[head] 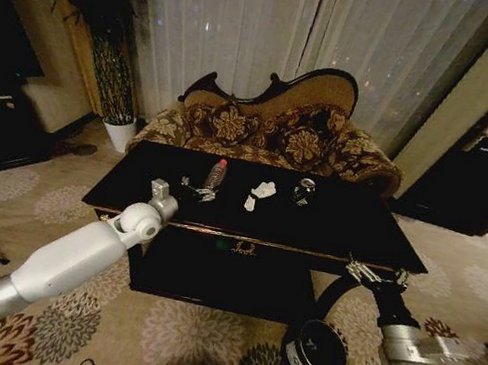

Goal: Move to the front of the table and place the trash on the table into the trash bin.

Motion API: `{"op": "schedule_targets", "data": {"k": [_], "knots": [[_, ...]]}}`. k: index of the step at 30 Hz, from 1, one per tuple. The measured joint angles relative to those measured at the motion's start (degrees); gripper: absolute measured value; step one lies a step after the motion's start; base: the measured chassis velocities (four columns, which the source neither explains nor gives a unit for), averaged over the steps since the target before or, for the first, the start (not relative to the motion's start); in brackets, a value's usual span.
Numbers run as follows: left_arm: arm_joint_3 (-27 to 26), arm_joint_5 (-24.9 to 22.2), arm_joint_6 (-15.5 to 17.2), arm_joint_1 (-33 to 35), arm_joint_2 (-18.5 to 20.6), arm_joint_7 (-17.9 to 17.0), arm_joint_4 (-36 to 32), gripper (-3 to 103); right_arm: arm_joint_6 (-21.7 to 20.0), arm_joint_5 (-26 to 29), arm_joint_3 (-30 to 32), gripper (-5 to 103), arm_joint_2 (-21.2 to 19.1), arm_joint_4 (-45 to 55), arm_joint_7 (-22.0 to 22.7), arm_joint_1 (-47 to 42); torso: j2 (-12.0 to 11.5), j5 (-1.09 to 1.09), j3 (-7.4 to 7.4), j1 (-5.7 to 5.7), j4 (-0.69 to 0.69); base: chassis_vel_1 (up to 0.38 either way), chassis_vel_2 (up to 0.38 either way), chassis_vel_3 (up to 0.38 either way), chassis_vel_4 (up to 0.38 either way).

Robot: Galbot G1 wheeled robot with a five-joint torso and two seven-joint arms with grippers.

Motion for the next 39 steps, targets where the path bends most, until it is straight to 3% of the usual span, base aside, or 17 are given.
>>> {"op": "schedule_targets", "data": {"k": [9,12,20,26,32,39], "knots": [[-1.3,1.2,-0.4,2.2,-0.7,0.1,1.6,97,0.0,-0.2,-0.7,100,-0.5,-0.7,0.0,0.7,0.0,0.0,0.0,0.0,0.01,0.0,0.0,0.0,0.0],[-1.3,1.3,-0.4,2.2,-1.1,0.5,2.2,90,0.0,-0.2,-0.8,100,-0.4,-0.7,-0.2,0.6,0.0,-0.01,0.0,0.0,0.01,0.0,0.0,0.0,0.0],[0.2,3.0,-1.6,0.1,-3.4,1.7,5.8,97,0.3,0.0,-0.2,100,-0.4,-0.3,-1.0,-0.1,0.0,-0.01,0.0,0.0,0.0,0.0,0.0,0.0,0.0],[0.9,4.1,-2.2,-0.9,-4.8,1.9,7.1,82,0.3,0.0,0.3,100,0.0,0.0,-1.0,-0.7,0.0,0.0,0.0,0.0,0.0,0.0,0.0,0.0,0.0],[0.8,4.8,-2.6,-0.5,-4.9,2.0,7.6,58,0.4,-0.3,0.1,100,0.1,-0.2,-0.9,-0.5,0.0,0.0,-0.01,-0.01,0.0,0.0,0.0,0.0,0.0],[0.4,4.9,-2.7,0.2,-4.7,2.0,7.2,49,0.4,-0.9,-0.3,100,0.3,-0.4,-0.7,-0.4,0.0,-0.01,-0.02,-0.01,-0.01,0.0,0.0,0.0,0.0]]}}
